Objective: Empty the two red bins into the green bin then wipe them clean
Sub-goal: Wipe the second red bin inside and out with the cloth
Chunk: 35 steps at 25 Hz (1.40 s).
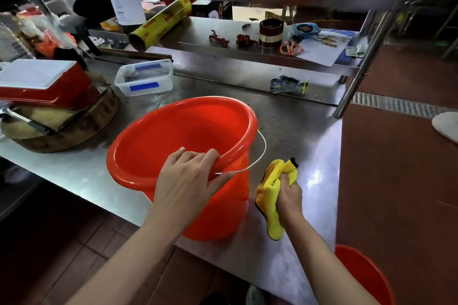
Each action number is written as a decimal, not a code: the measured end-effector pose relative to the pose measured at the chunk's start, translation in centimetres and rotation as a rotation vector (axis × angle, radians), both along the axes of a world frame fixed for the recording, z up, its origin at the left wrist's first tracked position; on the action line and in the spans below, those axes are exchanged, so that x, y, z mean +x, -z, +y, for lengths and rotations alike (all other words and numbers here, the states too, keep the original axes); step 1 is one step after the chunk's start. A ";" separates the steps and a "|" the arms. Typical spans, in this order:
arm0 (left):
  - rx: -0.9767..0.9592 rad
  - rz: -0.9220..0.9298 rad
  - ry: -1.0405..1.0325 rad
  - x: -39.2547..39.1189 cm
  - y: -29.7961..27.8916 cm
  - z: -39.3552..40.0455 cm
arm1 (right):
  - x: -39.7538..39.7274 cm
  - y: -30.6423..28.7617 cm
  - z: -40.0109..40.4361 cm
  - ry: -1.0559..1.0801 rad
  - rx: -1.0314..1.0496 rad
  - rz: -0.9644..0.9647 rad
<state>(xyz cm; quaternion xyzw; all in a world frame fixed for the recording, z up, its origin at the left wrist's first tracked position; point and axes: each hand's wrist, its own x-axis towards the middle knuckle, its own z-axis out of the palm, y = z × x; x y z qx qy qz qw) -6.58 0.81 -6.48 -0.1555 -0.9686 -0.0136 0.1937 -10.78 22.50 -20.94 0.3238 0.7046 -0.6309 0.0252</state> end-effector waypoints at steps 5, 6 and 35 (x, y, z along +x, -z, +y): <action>0.039 -0.036 0.035 1.2 2.3 -1.4 | 2.2 -0.8 -0.5 0.066 -0.031 0.072; 0.029 -0.042 0.042 1.4 2.6 -1.5 | 2.8 -1.2 -0.7 0.072 -0.053 0.081; 0.959 -0.953 0.195 2.4 3.3 9.9 | 11.6 -10.5 -0.9 0.128 -0.028 0.281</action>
